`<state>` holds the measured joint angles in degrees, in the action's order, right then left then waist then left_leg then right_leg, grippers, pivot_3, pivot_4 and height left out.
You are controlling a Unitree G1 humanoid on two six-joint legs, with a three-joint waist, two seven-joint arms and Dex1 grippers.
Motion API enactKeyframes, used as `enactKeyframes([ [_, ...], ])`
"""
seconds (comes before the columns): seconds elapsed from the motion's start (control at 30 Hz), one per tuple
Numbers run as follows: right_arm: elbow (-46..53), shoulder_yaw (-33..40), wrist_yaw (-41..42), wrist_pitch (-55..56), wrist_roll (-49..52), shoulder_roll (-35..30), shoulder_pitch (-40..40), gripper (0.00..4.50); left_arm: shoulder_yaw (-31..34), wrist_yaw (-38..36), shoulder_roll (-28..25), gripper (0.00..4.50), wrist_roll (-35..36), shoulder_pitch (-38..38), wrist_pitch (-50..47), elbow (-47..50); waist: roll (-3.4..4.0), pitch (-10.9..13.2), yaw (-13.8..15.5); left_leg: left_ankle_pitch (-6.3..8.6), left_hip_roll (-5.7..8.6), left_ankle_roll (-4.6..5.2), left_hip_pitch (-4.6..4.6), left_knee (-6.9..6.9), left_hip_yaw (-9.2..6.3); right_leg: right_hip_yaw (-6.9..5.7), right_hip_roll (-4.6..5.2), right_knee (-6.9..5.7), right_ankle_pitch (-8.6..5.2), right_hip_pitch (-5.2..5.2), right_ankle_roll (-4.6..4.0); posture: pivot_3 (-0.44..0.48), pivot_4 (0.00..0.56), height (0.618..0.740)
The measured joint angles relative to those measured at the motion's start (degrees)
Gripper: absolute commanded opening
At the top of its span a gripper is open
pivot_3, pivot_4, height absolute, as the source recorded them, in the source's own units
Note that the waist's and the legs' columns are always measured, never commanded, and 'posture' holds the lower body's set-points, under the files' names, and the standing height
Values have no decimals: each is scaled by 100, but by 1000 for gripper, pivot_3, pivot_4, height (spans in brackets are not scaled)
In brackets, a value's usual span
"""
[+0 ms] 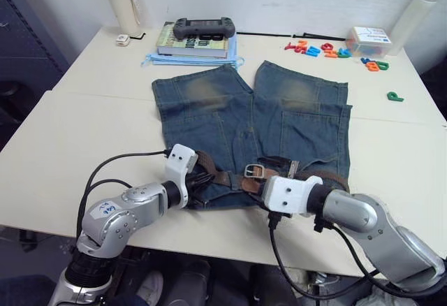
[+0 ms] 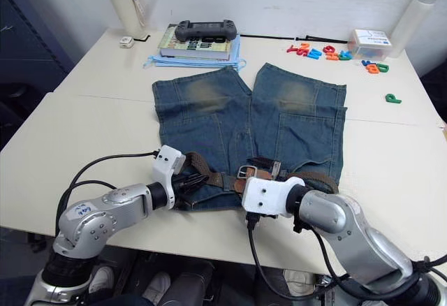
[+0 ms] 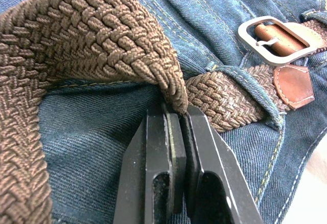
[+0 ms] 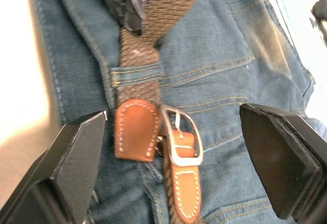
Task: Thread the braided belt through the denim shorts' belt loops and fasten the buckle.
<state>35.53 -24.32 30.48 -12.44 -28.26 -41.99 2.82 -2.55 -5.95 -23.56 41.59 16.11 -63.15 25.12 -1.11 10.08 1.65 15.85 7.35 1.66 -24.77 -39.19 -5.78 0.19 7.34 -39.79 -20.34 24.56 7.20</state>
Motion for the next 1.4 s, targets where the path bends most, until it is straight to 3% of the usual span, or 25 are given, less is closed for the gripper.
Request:
enactKeyframes([
  [0.13,2,102,34,1,-8,130,-100,29,39,-20,42,0,-48,3,-52,1,0,0,1,-1,0,-1,3,0,1,1,0,-3,0,-1,0,0,150,667],
  [0.17,4,135,40,0,-8,162,-120,651,40,-28,48,0,-66,4,-57,4,0,0,1,-1,0,-1,4,0,1,1,0,-4,0,-2,0,0,150,667],
  [0.23,18,246,49,-9,-8,237,-161,1317,41,-49,62,0,-102,5,-65,10,0,0,0,-1,0,-1,4,0,2,2,0,-4,0,-2,0,0,150,667],
  [0.37,70,358,112,-1,-12,272,-316,3308,51,-65,103,0,-136,17,-112,21,0,0,3,-1,0,-1,5,0,2,2,-1,-4,0,-3,0,0,150,667],
  [1.0,-196,422,121,390,-559,667,-325,3308,167,-111,240,0,-253,41,-339,83,-3,-2,-4,-1,0,-4,21,0,4,6,-3,-11,0,-12,0,0,150,667],
  [1.13,-278,423,142,473,-603,700,-345,2194,195,-112,257,0,-261,41,-391,103,-3,-2,-5,-2,0,-5,22,0,4,6,-3,-13,0,-12,0,0,150,667],
  [1.3,-367,423,180,503,-615,710,-393,19,201,-117,295,0,-271,41,-406,104,-3,-2,-6,-2,0,-5,22,0,5,6,-3,-13,0,-12,0,0,150,667],
  [1.4,-368,427,190,518,-616,710,-394,19,205,-123,301,0,-284,41,-414,104,-4,-2,-6,-2,-1,-6,23,0,5,6,-3,-14,0,-12,0,0,150,667],
])
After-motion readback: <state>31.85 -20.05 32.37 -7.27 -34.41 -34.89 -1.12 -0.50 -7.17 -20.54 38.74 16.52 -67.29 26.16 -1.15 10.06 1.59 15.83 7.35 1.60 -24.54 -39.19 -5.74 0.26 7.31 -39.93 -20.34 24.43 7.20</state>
